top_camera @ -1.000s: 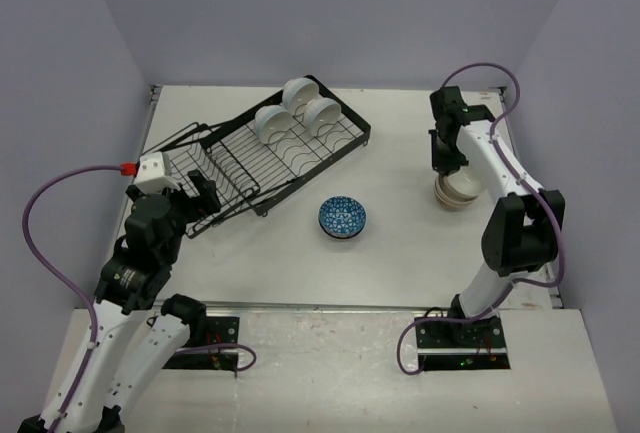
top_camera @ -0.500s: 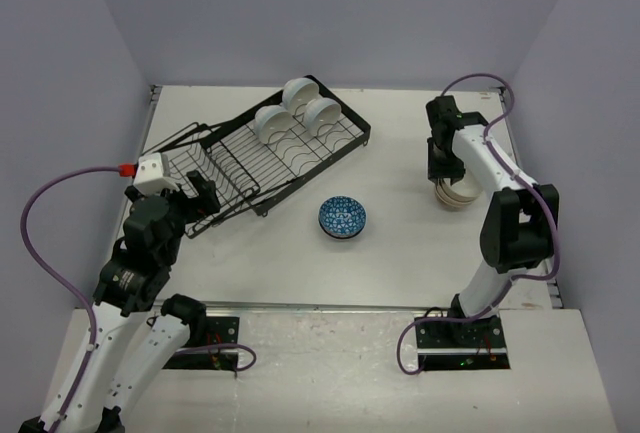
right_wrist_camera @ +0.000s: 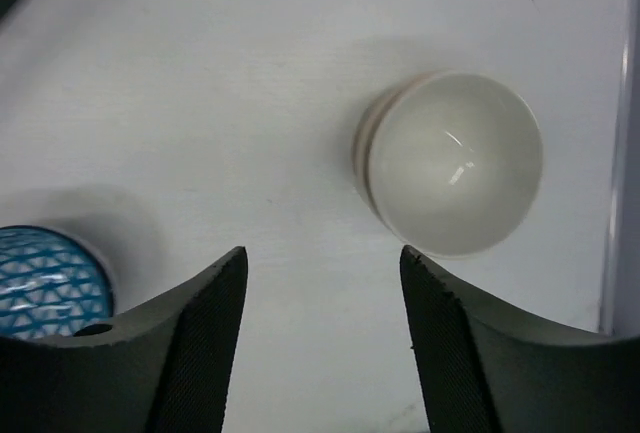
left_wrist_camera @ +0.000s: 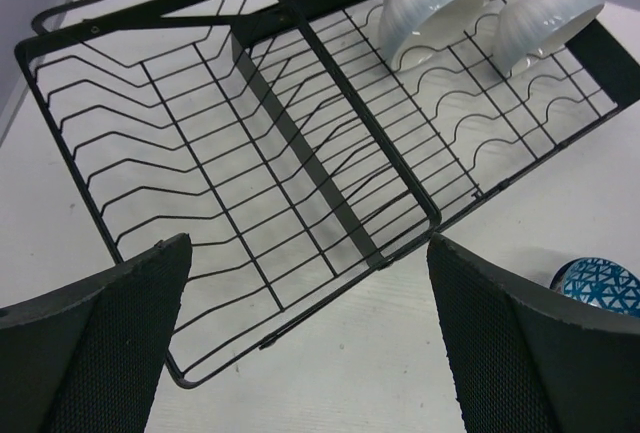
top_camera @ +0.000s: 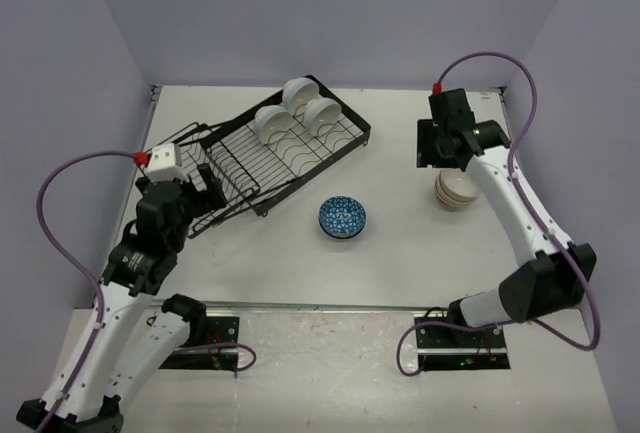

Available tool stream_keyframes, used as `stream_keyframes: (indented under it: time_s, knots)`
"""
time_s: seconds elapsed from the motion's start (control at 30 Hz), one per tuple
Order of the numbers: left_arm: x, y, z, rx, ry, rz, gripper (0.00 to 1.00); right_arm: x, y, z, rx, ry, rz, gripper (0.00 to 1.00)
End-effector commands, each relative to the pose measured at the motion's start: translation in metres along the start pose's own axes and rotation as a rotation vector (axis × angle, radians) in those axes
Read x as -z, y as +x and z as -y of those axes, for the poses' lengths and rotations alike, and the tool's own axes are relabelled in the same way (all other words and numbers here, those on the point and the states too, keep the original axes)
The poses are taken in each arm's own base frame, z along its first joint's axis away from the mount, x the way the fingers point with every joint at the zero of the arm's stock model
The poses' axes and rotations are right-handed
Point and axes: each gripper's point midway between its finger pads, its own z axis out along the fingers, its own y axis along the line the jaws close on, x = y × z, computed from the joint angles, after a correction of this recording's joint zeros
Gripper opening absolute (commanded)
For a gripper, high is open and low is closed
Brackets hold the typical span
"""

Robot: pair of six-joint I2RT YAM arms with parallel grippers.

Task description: Unload the bowls from the dish rack

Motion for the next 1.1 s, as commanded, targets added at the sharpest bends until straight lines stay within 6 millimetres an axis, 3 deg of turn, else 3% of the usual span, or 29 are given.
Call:
stream_keyframes:
  time_s: [0.0, 0.03, 0.07, 0.1, 0.13, 0.17, 0.2, 0.23, 0.27, 0.3, 0.33, 0.37, 0.43, 0.47, 0.5, 0.53, 0.67, 0.7, 0.73, 0.8, 0.87, 1.07]
  knots:
    - [-0.021, -0.003, 0.031, -0.016, 0.073, -0.087, 1.00, 0.054, -0.029, -0.045, -0.015, -0.228, 0.249, 0.65]
    - [-0.025, -0.011, 0.041, -0.022, 0.087, -0.106, 1.00, 0.049, -0.014, -0.059, 0.006, -0.295, 0.230, 0.66]
    - [-0.041, 0.009, 0.057, -0.076, 0.095, -0.201, 1.00, 0.060, -0.016, -0.088, 0.017, -0.456, 0.269, 0.72]
    - [-0.048, 0.008, 0.062, -0.120, 0.046, -0.208, 1.00, 0.065, -0.013, -0.098, -0.004, -0.523, 0.278, 0.75]
    - [-0.046, -0.005, 0.073, -0.161, 0.022, -0.213, 1.00, 0.064, 0.004, -0.101, -0.013, -0.569, 0.271, 0.76]
    - [-0.041, 0.000, 0.094, -0.231, 0.034, -0.230, 1.00, 0.070, -0.001, -0.108, -0.032, -0.622, 0.327, 0.77]
    - [-0.058, 0.007, 0.098, -0.323, -0.065, -0.250, 1.00, 0.076, 0.002, -0.113, -0.063, -0.671, 0.338, 0.80]
    - [-0.055, -0.013, 0.112, -0.355, -0.082, -0.231, 1.00, 0.079, 0.008, -0.113, -0.081, -0.703, 0.378, 0.83]
    - [-0.070, -0.002, 0.123, -0.449, -0.137, -0.252, 1.00, 0.082, 0.012, -0.113, -0.106, -0.721, 0.387, 0.93]
    - [-0.074, -0.028, 0.138, -0.440, -0.138, -0.207, 1.00, 0.086, 0.014, -0.112, -0.116, -0.736, 0.408, 0.99]
    - [-0.082, -0.032, 0.139, -0.516, -0.172, -0.218, 1.00, 0.080, 0.025, -0.111, -0.122, -0.735, 0.400, 0.99]
    - [-0.104, -0.026, 0.138, -0.613, -0.272, -0.215, 1.00, 0.093, 0.022, -0.105, -0.142, -0.748, 0.459, 0.99]
    - [-0.124, -0.048, 0.147, -0.757, -0.327, -0.158, 1.00, 0.089, 0.028, -0.096, -0.165, -0.718, 0.496, 0.99]
    - [-0.143, -0.042, 0.151, -0.828, -0.362, -0.151, 1.00, 0.098, 0.028, -0.090, -0.177, -0.720, 0.536, 0.99]
    - [-0.159, -0.048, 0.166, -0.829, -0.324, -0.098, 1.00, 0.098, 0.028, -0.085, -0.191, -0.702, 0.558, 0.99]
    - [-0.173, -0.045, 0.167, -0.941, -0.293, -0.122, 1.00, 0.102, 0.030, -0.080, -0.197, -0.698, 0.582, 0.99]
    - [-0.214, -0.047, 0.200, -1.013, -0.091, -0.072, 1.00, 0.099, 0.033, -0.066, -0.199, -0.634, 0.614, 0.99]
    - [-0.224, -0.048, 0.194, -1.008, -0.084, -0.089, 1.00, 0.098, 0.034, -0.065, -0.201, -0.629, 0.614, 0.99]
    - [-0.239, -0.035, 0.191, -1.025, -0.081, -0.129, 1.00, 0.099, 0.033, -0.066, -0.198, -0.632, 0.617, 0.99]
    - [-0.253, -0.043, 0.178, -1.034, -0.120, -0.160, 1.00, 0.096, 0.033, -0.068, -0.192, -0.634, 0.604, 0.99]
    - [-0.275, -0.027, 0.165, -1.062, -0.125, -0.204, 1.00, 0.089, 0.035, -0.071, -0.184, -0.629, 0.578, 0.99]
    - [-0.305, 0.003, 0.136, -1.051, -0.154, -0.281, 1.00, 0.081, 0.035, -0.068, -0.188, -0.594, 0.571, 0.99]
